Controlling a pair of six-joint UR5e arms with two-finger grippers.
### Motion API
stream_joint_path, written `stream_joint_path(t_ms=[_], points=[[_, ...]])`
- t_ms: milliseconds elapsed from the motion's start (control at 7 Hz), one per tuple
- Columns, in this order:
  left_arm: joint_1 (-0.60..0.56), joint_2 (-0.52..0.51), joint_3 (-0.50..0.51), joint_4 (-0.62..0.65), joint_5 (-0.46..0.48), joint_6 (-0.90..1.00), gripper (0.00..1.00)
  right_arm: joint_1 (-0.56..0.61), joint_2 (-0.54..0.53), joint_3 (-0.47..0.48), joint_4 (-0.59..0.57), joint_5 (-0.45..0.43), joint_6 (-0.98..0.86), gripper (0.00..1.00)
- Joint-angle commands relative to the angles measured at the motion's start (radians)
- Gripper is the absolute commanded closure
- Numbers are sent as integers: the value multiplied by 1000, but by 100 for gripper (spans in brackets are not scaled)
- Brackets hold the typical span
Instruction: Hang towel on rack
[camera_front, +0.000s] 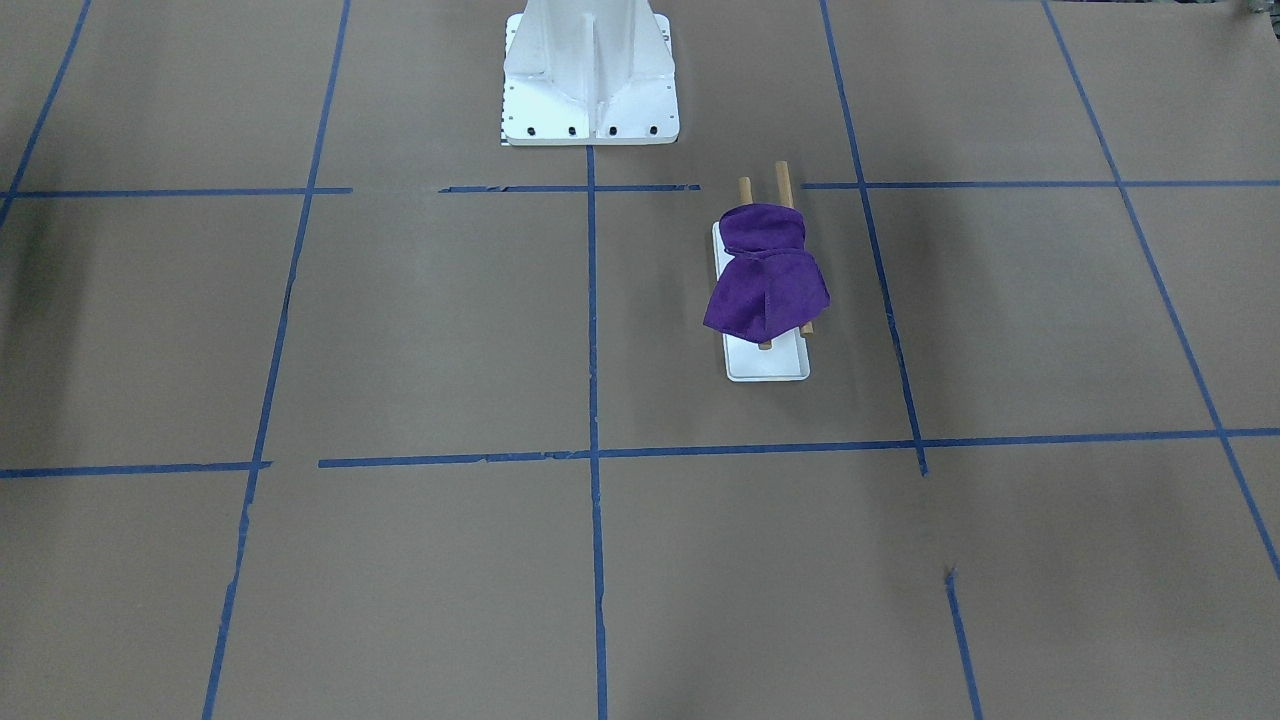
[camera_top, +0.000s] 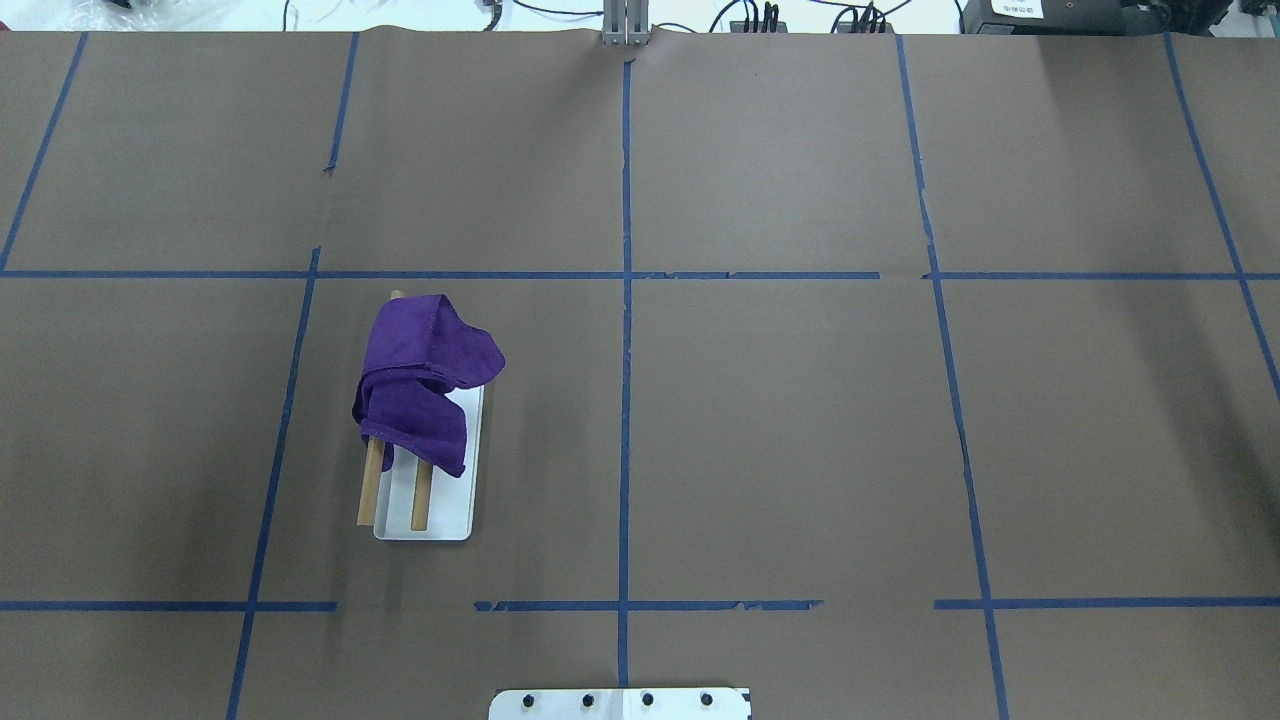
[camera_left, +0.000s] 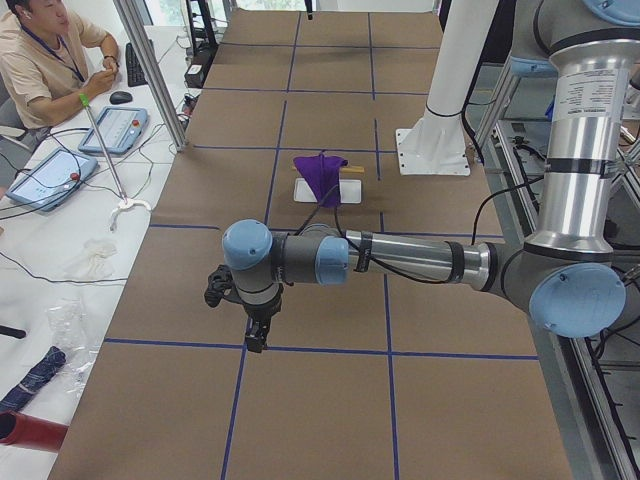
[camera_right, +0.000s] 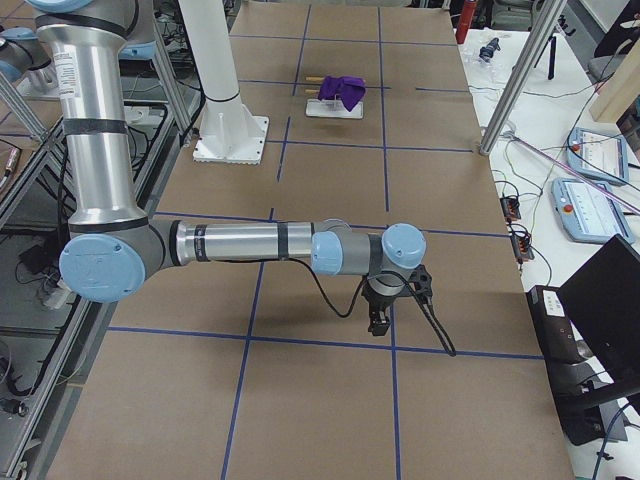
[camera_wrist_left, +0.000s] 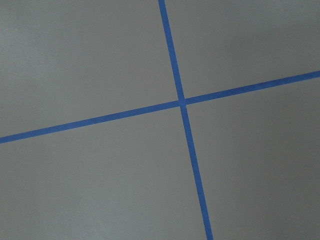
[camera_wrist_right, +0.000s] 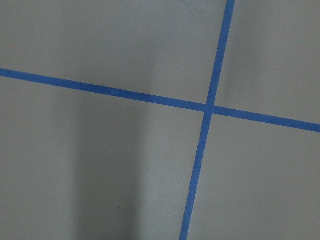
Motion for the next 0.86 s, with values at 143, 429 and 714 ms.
stream_joint_path(t_ms=[143, 429, 714], points=[[0, 0, 1, 0, 1, 0, 0, 0, 0, 10, 0, 1, 1, 0], [3, 0, 6, 2, 2, -2, 0, 0, 0, 10, 0, 1, 1, 0], [5, 0, -2, 2, 1, -2, 0, 0, 0, 16, 0, 2, 1, 0]])
